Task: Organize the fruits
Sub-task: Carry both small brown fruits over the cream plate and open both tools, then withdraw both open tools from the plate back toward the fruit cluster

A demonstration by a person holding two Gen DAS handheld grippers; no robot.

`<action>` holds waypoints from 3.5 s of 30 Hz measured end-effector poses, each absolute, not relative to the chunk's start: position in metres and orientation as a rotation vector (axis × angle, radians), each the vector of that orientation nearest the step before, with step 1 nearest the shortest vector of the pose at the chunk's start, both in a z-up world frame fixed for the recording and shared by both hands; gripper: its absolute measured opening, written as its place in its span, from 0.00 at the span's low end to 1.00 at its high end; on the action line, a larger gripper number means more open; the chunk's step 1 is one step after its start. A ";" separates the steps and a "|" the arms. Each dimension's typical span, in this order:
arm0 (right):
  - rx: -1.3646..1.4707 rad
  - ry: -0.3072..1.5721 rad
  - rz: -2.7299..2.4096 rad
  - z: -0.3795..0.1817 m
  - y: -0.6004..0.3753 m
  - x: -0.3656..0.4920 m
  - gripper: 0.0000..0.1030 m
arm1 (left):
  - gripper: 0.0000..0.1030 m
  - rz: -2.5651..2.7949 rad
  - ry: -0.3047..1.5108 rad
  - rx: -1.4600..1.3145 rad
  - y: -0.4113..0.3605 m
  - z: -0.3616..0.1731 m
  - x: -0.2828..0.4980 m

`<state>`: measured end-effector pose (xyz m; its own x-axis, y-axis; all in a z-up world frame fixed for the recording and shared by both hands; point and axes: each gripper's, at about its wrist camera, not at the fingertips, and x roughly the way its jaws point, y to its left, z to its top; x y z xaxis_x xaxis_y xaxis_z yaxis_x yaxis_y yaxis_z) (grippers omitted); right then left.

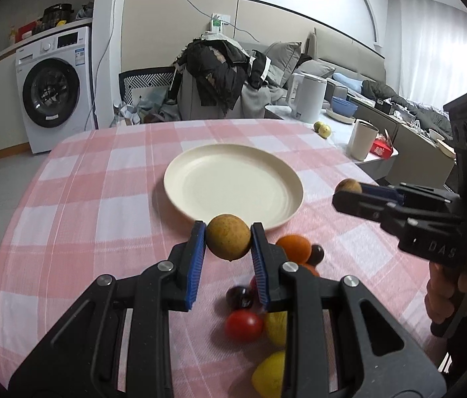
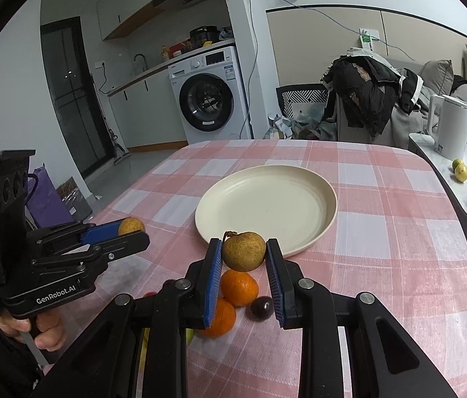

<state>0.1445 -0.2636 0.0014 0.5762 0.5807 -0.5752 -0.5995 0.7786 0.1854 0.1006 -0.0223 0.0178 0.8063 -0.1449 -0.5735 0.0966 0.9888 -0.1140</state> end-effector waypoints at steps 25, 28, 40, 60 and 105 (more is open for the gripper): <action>0.025 0.750 0.650 -0.019 -0.255 0.193 0.26 | 0.24 -0.097 0.667 -0.058 -0.029 -0.006 0.175; 0.028 0.768 0.649 -0.024 -0.252 0.196 0.26 | 0.24 -0.090 0.687 -0.056 -0.027 -0.014 0.182; 0.023 0.818 0.640 -0.043 -0.244 0.210 0.26 | 0.24 -0.091 0.739 -0.031 -0.027 -0.035 0.200; -0.023 0.804 0.596 -0.043 -0.246 0.205 0.47 | 0.56 -0.063 0.711 -0.014 -0.028 -0.030 0.199; -0.255 0.771 0.690 -0.025 -0.256 0.118 1.00 | 0.99 -0.057 0.643 -0.029 -0.024 0.010 0.048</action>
<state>0.1177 -0.2558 -0.0251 0.5136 0.4769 -0.7133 -0.6559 0.7542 0.0319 0.0476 -0.0245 0.0099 0.7990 -0.0621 -0.5981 0.0440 0.9980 -0.0449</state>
